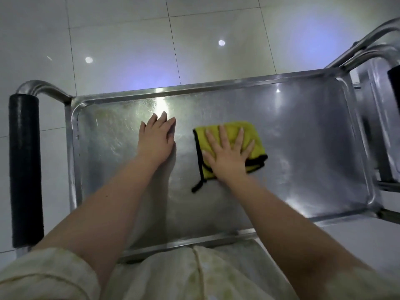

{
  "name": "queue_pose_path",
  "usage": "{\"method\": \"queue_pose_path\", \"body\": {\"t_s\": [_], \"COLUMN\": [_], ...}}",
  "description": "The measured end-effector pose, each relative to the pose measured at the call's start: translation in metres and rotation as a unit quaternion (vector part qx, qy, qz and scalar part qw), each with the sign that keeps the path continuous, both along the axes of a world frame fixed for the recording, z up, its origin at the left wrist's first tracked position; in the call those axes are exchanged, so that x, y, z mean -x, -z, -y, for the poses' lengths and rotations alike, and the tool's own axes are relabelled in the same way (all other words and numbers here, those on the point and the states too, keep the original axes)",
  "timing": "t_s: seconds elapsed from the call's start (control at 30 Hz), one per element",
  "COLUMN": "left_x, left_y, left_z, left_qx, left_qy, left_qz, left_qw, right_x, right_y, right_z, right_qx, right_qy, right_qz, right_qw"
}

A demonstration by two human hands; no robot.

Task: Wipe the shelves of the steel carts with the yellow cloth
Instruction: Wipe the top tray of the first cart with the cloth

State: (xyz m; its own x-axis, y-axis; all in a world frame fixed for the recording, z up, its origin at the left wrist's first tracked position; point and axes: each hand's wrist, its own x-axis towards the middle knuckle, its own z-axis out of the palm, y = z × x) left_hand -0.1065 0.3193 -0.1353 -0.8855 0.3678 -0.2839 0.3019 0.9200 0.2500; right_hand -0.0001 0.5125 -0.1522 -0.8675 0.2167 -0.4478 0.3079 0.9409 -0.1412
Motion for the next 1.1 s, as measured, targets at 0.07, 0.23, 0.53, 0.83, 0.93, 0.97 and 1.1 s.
{"method": "queue_pose_path", "body": {"t_s": [0.07, 0.23, 0.53, 0.83, 0.93, 0.97, 1.1], "left_x": [0.001, 0.002, -0.019, -0.080, -0.102, -0.108, -0.130], "left_y": [-0.003, -0.012, -0.013, -0.014, -0.012, -0.012, -0.012], "left_z": [-0.005, -0.023, -0.038, 0.017, 0.048, 0.058, 0.100], "left_qx": [-0.002, -0.007, -0.017, -0.074, -0.057, -0.054, -0.048], "left_qy": [-0.019, -0.005, 0.019, 0.143, 0.145, 0.135, 0.076], "left_qz": [0.004, -0.028, -0.002, -0.007, -0.008, -0.006, -0.007], "left_qw": [1.000, 1.000, 1.000, 0.987, 0.988, 0.989, 0.996], "right_x": [0.063, 0.126, -0.047, -0.212, -0.205, -0.199, -0.171], "right_y": [-0.001, -0.004, 0.002, -0.002, -0.002, 0.000, 0.003], "right_z": [-0.018, -0.048, -0.041, -0.010, 0.002, 0.013, 0.089], "right_qx": [-0.002, 0.009, -0.012, -0.056, -0.069, -0.068, -0.033], "right_qy": [0.008, 0.009, -0.009, 0.011, 0.043, 0.060, 0.074], "right_qz": [0.000, 0.011, -0.004, 0.027, 0.035, 0.038, 0.031], "right_qw": [1.000, 1.000, 1.000, 0.998, 0.996, 0.995, 0.996]}}
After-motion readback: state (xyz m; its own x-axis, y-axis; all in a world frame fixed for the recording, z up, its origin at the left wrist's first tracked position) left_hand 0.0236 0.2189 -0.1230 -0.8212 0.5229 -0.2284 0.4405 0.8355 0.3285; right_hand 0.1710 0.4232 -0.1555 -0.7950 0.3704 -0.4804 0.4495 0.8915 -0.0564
